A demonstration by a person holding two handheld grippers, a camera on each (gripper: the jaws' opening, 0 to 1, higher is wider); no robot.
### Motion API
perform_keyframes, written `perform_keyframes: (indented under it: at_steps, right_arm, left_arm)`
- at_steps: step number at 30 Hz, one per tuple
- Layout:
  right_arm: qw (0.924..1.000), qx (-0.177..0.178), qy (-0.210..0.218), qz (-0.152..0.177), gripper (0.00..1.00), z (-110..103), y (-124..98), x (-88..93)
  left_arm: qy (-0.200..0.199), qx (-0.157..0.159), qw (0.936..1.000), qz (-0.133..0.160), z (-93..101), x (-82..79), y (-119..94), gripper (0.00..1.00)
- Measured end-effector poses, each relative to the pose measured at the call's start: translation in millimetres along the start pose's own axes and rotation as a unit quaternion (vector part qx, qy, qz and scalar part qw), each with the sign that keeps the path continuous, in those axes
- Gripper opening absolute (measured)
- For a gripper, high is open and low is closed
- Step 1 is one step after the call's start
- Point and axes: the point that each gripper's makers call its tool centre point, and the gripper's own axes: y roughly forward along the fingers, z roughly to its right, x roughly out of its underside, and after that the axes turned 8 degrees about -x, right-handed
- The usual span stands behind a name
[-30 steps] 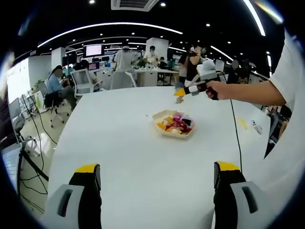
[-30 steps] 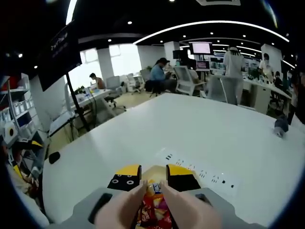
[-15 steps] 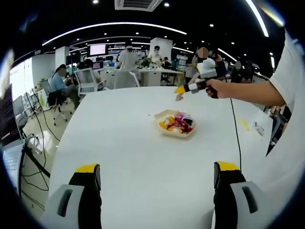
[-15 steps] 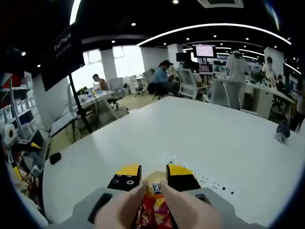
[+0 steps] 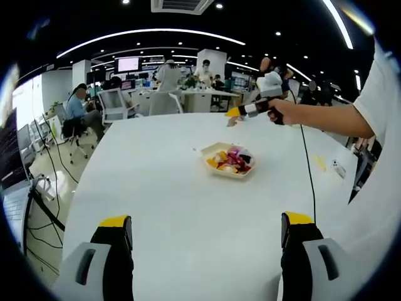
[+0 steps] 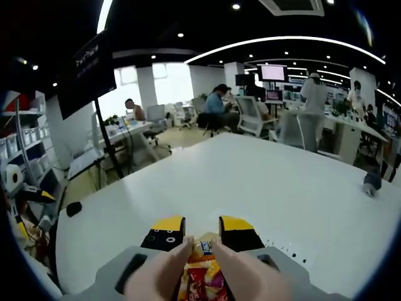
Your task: Place the target food into the container with the food tongs after gripping and lifting it, then release it inside without dropping or visibly crushing the food.
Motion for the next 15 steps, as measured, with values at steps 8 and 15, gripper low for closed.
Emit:
perform_keyframes:
  at_steps: [8,15]
  right_arm:
    - [0.9999,-0.007,0.014,-0.003,0.29,-4,1,11.5]
    - [1.0,-0.006,-0.003,-0.006,0.3,-8,-3,16.8]
  left_arm:
    - [-0.006,-0.007,1.0,0.004,-3.5,0.0,-3,0.99]
    - [-0.003,-0.002,1.0,0.007,0.7,-3.5,-5,0.99]
